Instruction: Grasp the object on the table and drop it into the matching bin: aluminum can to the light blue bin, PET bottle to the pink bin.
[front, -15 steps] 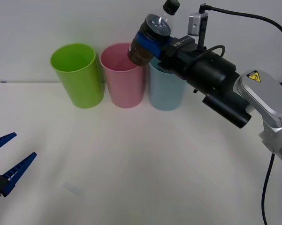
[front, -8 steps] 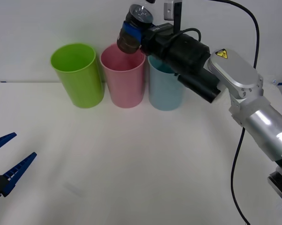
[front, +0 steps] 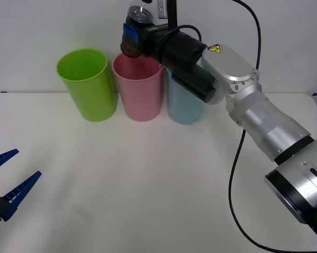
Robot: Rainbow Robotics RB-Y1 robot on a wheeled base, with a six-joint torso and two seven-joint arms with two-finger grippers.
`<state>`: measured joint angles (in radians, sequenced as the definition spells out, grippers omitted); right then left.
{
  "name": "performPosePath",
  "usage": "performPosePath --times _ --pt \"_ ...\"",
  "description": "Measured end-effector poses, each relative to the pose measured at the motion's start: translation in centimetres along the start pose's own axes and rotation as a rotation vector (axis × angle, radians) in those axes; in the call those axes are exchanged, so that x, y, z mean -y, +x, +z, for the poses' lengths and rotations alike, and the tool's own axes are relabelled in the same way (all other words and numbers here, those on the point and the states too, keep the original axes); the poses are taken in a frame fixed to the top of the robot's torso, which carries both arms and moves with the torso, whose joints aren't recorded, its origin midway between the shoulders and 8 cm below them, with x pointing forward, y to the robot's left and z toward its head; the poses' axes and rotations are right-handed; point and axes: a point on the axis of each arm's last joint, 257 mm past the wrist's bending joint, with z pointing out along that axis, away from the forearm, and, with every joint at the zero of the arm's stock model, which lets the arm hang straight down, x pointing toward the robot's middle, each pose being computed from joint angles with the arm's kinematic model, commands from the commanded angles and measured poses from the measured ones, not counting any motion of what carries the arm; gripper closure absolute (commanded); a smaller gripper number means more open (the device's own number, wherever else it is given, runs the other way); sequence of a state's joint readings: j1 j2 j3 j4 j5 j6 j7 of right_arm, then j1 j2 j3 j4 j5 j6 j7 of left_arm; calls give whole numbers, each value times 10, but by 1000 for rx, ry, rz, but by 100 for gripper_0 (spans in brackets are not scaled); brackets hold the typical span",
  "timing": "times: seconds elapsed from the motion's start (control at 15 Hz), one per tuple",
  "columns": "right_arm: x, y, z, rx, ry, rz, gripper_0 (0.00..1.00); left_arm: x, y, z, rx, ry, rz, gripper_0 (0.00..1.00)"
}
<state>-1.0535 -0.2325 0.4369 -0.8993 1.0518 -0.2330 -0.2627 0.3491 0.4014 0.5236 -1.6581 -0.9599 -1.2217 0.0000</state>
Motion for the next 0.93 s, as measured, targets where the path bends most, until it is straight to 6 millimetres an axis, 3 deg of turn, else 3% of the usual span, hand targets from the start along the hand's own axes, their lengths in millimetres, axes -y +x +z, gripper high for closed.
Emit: performPosePath --times 0.47,0.53,0.6,0.67,0.73,0.8,0.93 --pt "-1 7 8 -13 23 -29 100 0 0 0 0 0 0 0" --pt "-2 8 8 -14 22 -32 96 0 0 0 0 0 0 0" --pt "-1 8 8 -15 22 -34 84 0 0 0 0 0 0 0" --pt "-1 8 7 -15 22 -34 56 0 0 0 0 0 0 0" --pt "-1 7 8 -14 23 -35 17 0 0 0 0 0 0 0" --pt "-1 8 7 -15 23 -36 0 0 0 0 0 0 0 0" --pt "0 8 7 -16 24 -38 0 0 0 0 0 0 0 0"
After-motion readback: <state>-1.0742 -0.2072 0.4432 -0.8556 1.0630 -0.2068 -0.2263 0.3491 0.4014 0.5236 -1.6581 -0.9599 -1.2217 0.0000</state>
